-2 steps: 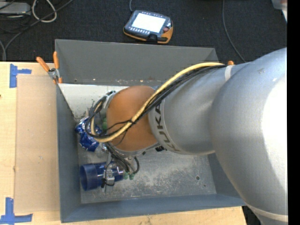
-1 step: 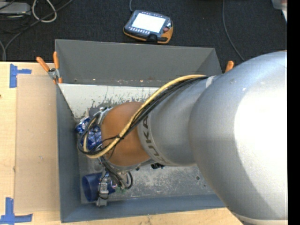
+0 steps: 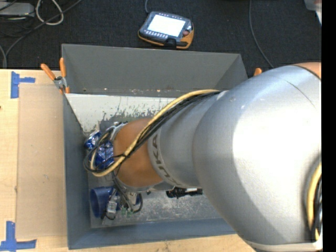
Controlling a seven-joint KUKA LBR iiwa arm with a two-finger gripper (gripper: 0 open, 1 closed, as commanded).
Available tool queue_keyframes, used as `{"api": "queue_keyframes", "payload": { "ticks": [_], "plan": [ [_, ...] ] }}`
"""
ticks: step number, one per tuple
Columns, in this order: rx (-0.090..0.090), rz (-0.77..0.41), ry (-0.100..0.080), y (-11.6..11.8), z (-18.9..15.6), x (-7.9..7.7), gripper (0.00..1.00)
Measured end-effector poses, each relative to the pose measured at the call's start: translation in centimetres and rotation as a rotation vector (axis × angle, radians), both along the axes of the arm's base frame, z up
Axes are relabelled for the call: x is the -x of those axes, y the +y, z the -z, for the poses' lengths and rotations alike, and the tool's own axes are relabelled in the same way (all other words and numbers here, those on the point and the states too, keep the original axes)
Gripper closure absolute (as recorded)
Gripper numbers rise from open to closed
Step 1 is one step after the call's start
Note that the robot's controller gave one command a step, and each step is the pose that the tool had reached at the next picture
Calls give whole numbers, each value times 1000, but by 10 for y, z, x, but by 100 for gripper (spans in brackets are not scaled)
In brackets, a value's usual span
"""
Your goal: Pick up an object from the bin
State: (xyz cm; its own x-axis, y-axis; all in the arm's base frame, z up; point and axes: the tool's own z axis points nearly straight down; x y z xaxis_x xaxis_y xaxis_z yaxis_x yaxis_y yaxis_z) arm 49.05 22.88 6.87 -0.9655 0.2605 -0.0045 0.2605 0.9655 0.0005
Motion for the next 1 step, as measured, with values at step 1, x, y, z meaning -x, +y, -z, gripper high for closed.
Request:
{"api": "queue_keyframes", "payload": {
  "ticks": [1],
  "plan": [
    [2,-216,15,1,0,14,100]
  ]
}}
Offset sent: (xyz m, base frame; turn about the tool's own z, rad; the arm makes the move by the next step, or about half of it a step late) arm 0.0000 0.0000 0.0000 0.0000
